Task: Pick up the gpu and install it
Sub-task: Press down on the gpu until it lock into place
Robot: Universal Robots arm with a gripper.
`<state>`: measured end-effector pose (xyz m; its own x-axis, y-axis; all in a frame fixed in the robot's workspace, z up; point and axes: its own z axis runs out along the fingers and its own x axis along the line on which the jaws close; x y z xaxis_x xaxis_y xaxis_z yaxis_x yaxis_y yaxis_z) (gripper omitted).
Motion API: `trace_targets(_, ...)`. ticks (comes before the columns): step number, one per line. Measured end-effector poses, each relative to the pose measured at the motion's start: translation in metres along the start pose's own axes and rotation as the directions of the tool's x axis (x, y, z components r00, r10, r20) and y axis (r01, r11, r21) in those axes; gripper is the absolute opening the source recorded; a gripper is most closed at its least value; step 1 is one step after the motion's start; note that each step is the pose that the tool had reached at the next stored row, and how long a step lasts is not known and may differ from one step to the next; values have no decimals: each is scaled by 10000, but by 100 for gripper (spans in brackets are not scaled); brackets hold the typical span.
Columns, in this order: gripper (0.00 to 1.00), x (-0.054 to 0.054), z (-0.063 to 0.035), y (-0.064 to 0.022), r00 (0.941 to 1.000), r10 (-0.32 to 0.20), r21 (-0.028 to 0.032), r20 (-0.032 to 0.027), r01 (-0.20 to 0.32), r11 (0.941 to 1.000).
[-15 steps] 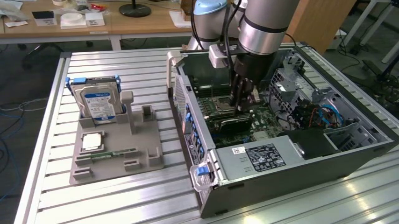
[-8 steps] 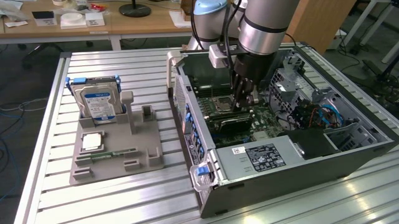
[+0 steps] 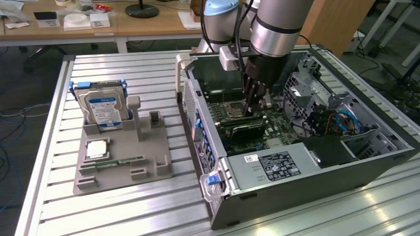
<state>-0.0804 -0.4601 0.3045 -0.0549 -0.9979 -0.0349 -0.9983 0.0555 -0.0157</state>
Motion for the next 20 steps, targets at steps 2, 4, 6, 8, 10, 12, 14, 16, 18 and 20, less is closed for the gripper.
trace_targets(2, 11, -21, 14, 2, 10000, 0, 0, 0, 0, 10000)
trace_targets(4, 11, -33, 48, 3, 10000, 0, 1, 1, 0, 10000)
trace_targets(6, 11, -39, 82, 2, 10000, -2, 1, 2, 2, 10000)
trace_targets(8, 11, -40, 97, 3, 10000, -1, 0, 1, 1, 10000)
trace_targets(10, 11, -36, 97, 5, 10000, 1, 0, -2, -1, 10000)
trace_targets(12, 11, -24, 100, 4, 10000, 1, 0, 1, -1, 10000)
trace_targets(14, 11, -19, 106, 3, 10000, 1, 1, 2, -1, 10000)
trace_targets(16, 11, -18, 128, 3, 10000, 1, 0, 0, -1, 10000)
trace_targets(18, 11, -17, 153, 4, 10000, 0, 1, 2, 0, 10000)
trace_targets(20, 11, -17, 160, 4, 10000, 1, 0, -1, -1, 10000)
